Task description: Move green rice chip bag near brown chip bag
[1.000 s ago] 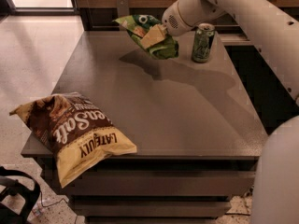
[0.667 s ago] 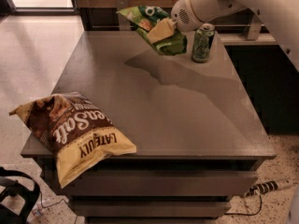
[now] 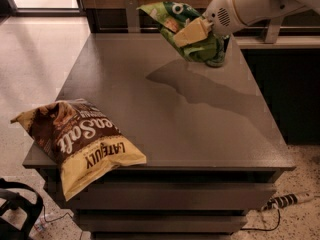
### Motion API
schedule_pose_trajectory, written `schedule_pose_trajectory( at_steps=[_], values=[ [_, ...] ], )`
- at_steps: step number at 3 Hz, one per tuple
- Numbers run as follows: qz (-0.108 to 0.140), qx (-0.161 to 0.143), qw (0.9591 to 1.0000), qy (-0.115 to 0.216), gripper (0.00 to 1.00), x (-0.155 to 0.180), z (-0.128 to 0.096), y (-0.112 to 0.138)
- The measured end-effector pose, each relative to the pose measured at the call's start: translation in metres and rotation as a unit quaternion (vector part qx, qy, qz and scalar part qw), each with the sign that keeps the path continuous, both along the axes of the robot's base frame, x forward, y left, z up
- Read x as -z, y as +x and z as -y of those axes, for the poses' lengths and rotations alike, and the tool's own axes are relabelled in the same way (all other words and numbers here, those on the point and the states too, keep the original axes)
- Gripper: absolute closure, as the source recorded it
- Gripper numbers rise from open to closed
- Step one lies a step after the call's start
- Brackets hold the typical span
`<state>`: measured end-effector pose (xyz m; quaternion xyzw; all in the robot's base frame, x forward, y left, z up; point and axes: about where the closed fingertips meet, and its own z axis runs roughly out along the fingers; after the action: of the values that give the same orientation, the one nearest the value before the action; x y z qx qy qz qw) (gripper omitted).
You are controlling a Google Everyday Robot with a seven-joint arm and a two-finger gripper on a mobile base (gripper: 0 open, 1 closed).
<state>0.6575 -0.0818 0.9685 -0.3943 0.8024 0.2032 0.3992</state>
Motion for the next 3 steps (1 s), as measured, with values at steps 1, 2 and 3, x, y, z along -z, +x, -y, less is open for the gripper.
schedule_pose_trajectory(
  at_steps=[1, 2, 3],
  values=[
    [-0.017, -0.007, 0.9998, -0.007, 1.00, -0.002, 0.021, -0.025],
    [-0.040, 0.002, 0.9985, -0.037, 1.00, 0.003, 0.036, -0.056],
    [-0.062, 0.011, 0.9952, -0.074, 1.00, 0.009, 0.041, -0.096]
  ],
)
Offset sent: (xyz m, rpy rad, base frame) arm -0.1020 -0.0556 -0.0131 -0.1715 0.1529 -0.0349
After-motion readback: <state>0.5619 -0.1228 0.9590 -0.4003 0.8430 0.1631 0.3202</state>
